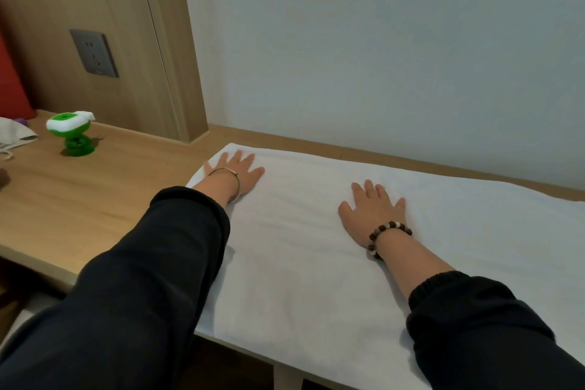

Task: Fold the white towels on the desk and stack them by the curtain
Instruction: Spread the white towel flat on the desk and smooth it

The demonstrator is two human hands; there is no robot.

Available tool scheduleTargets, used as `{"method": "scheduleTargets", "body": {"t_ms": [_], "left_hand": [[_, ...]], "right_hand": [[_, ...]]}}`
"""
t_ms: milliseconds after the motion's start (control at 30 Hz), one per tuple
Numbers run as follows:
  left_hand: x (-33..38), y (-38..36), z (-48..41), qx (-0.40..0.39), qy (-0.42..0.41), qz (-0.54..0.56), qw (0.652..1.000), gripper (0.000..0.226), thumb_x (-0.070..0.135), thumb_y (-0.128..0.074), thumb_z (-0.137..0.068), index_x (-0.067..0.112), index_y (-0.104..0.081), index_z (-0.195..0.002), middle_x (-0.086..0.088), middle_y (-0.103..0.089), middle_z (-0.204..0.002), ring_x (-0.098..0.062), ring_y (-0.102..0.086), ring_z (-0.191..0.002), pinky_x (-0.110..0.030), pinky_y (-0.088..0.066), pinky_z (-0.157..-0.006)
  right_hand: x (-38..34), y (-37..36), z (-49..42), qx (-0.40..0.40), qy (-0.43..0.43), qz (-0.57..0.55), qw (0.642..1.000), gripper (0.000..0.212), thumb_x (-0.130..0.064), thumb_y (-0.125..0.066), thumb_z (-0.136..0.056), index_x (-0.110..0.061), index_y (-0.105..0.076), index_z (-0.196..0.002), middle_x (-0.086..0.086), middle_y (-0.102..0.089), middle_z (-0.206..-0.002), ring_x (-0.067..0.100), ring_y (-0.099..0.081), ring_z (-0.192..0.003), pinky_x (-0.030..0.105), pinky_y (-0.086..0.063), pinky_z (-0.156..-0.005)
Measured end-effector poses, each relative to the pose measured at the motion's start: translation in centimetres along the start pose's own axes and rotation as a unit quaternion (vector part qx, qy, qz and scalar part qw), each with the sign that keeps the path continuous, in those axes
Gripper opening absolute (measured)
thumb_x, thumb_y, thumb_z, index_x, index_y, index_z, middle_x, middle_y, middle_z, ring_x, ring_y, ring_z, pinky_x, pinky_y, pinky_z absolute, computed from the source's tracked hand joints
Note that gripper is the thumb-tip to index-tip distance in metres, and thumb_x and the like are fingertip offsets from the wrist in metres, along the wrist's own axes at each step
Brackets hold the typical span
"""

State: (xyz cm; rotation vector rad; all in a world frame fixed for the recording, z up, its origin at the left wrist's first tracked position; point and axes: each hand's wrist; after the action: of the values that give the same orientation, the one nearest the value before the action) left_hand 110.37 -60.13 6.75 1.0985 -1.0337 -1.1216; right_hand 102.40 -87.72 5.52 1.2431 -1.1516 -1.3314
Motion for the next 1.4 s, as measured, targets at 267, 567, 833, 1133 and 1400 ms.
{"method": "scheduleTargets", "body": {"t_ms": [267, 567, 833, 1133, 1400], "left_hand": [[-0.9, -0.1, 1.1, -0.034, -0.025, -0.042, 0.998, 0.060, 0.054, -0.019, -0.096, 0.034, -0.002, -0.150, -0.005, 0.006, -0.160, -0.033, 0.008, -0.146, -0.058, -0.006, -0.114], [-2.5, -2.2, 11.7, -0.037, -0.140, -0.045, 0.988, 0.059, 0.061, -0.022, -0.096, 0.044, -0.003, -0.149, 0.010, 0.008, -0.160, -0.021, 0.008, -0.147, -0.059, -0.001, -0.112], [-9.2, -1.8, 14.2, 0.011, -0.095, -0.038, 0.995, 0.055, 0.053, -0.016, -0.099, 0.038, -0.003, -0.151, 0.008, 0.005, -0.160, -0.017, 0.005, -0.147, -0.051, -0.003, -0.115], [-12.1, 0.1, 15.3, 0.059, -0.002, 0.104, 0.993, 0.043, 0.035, -0.044, -0.098, 0.014, -0.049, -0.135, -0.008, -0.050, -0.136, -0.029, -0.044, -0.126, -0.039, -0.036, -0.102], [-11.0, 1.1, 14.6, 0.085, 0.098, 0.112, 0.985, 0.028, 0.032, -0.057, -0.090, 0.005, -0.065, -0.094, -0.014, -0.060, -0.081, -0.033, -0.061, -0.085, -0.034, -0.044, -0.065]], "right_hand": [[-0.2, 0.5, -0.3, -0.021, 0.003, 0.018, 1.000, 0.062, -0.051, -0.013, -0.096, -0.026, -0.004, -0.153, -0.001, 0.006, -0.161, 0.020, 0.004, -0.147, 0.056, 0.001, -0.115], [-4.6, 0.6, 3.5, -0.103, 0.136, -0.007, 0.985, 0.064, -0.060, -0.014, -0.095, -0.030, -0.001, -0.151, 0.001, 0.011, -0.160, 0.026, 0.008, -0.147, 0.060, -0.001, -0.111], [-5.5, 0.0, 5.8, -0.075, 0.159, 0.042, 0.983, 0.065, -0.062, -0.011, -0.095, -0.032, 0.001, -0.152, -0.002, 0.011, -0.160, 0.023, 0.007, -0.147, 0.056, 0.001, -0.114], [-5.0, 0.3, 7.5, -0.056, 0.151, 0.021, 0.987, 0.068, -0.059, -0.017, -0.096, -0.027, 0.005, -0.152, 0.002, 0.009, -0.160, 0.025, 0.005, -0.147, 0.056, 0.001, -0.114], [-4.4, -0.7, 7.8, -0.032, 0.132, 0.024, 0.990, 0.064, -0.056, -0.011, -0.097, -0.027, -0.002, -0.153, -0.001, 0.007, -0.161, 0.019, 0.004, -0.147, 0.051, 0.003, -0.116]]}}
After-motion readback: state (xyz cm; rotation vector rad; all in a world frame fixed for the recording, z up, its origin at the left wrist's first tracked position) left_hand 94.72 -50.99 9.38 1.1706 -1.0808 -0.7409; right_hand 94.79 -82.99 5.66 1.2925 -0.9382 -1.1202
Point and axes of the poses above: each hand's wrist, its own z-axis away from the middle knuckle, its own y-axis out of the back of the hand, x = y × z
